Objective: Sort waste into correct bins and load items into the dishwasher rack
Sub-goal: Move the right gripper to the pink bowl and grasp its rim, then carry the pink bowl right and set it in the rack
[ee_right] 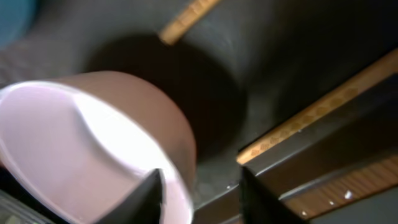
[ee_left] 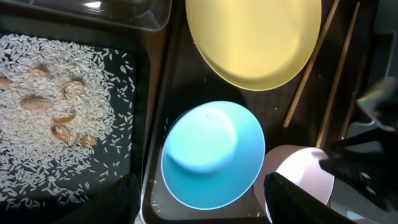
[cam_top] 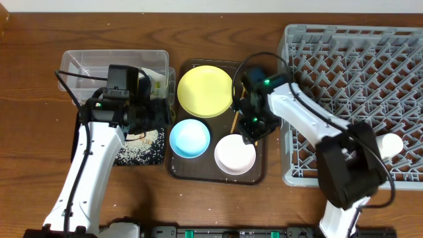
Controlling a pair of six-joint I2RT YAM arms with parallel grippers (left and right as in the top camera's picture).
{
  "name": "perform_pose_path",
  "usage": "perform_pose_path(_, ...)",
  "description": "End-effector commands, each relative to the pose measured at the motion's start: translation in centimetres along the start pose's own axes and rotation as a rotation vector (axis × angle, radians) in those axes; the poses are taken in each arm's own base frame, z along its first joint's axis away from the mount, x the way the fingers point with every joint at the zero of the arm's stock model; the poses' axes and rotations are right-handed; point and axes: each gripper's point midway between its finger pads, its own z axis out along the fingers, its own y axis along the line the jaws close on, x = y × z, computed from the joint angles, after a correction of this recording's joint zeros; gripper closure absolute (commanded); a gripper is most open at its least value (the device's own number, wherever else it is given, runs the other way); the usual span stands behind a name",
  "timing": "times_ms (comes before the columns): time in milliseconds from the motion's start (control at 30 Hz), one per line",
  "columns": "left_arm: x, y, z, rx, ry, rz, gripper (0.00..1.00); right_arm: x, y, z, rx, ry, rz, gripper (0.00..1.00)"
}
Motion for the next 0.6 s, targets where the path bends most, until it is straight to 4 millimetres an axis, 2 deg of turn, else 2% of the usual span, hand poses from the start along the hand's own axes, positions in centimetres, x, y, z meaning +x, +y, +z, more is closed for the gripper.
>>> perform_pose_path(0,0.0,0.4,-0.2,-0.014,-0.007,0.008,0.33,0.1,-0.4,1.4,0.016,0.036,0.021,0.77)
perform_pose_path(67,0.0,0.4,-0.2,-0.014,-0.007,0.008,0.33,-0.3,-0.5,1.6,0.019,0.025,0.037,0.96)
perform_pose_path(100,0.0,0.4,-0.2,-0.014,-0.007,0.008,0.33,-0.5,-0.5,1.6,0.019,0.015,0.040,0.99)
perform_pose_path(200,0.0,0.4,-0.2,-0.014,-0.007,0.008,0.33,-1.1,-0.8,1.1,0.031,-0.013,0.038,0.99)
perform_pose_path(300,0.0,0.4,-0.2,-0.014,-0.007,0.008,0.33,-1.7,-2.0,-0.5,0.097,-0.053,0.072,0.99)
perform_pose_path(367,0.0,0.4,-0.2,-0.014,-0.006,0.008,0.33,-2.4,-3.2,-2.6,0.162,-0.103,0.093,0.99)
perform_pose_path(467,0.0,0.4,-0.2,-0.014,-0.007,0.008,0.33,-3.7,-5.0,-6.8,0.251,-0.222,0.123,0.99)
perform_pose_path(567,0.0,0.4,-0.2,-0.014,-0.006,0.008,0.33,-5.2,-7.2,-12.4,0.366,-0.394,0.168,0.99)
